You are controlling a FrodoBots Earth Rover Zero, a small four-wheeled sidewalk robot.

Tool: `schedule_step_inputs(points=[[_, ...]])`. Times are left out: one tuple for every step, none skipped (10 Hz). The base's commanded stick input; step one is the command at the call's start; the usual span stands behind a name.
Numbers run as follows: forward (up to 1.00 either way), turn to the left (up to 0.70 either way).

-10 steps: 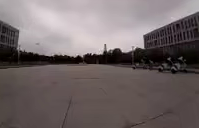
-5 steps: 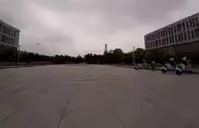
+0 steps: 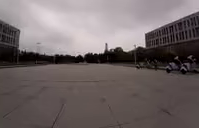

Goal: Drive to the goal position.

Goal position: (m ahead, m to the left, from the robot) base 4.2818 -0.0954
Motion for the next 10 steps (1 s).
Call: schedule_step_inputs(points=[[0.7,0.0],[0.7,0.0],[0.7,0.0],[0.7,0.0],[0.7,0.0],[0.7,0.0],[0.7,0.0],[0.7,0.0],[0.7,0.0],[0.7,0.0]])
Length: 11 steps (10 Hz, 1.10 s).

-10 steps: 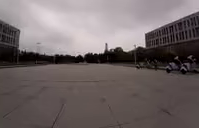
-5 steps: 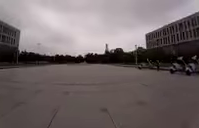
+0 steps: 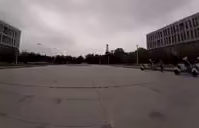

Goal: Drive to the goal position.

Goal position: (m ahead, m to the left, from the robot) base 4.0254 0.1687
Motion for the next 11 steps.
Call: schedule_step_inputs(points=[[0.7,0.0],[0.7,0.0],[0.7,0.0],[0.7,0.0],[0.7,0.0],[0.7,0.0],[0.7,0.0],[0.7,0.0],[0.7,0.0],[0.7,0.0],[0.7,0.0]])
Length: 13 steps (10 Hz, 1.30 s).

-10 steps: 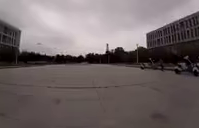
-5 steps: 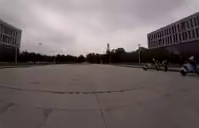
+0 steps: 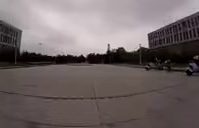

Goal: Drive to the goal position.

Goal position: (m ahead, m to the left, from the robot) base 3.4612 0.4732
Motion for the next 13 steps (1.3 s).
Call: schedule_step_inputs(points=[[0.7,0.0],[0.7,0.0],[0.7,0.0],[0.7,0.0],[0.7,0.0],[0.7,0.0],[0.7,0.0],[0.7,0.0],[0.7,0.0],[0.7,0.0],[0.7,0.0],[0.7,0.0],[0.7,0.0]])
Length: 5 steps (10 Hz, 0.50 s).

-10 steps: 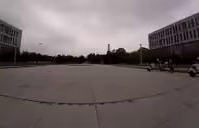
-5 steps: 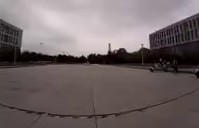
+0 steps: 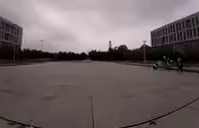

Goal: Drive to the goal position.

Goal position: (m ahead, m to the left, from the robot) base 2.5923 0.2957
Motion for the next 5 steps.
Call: schedule_step_inputs(points=[[0.7,-0.02],[0.7,-0.07],[0.7,-0.11],[0.7,-0.16],[0.7,-0.21]])
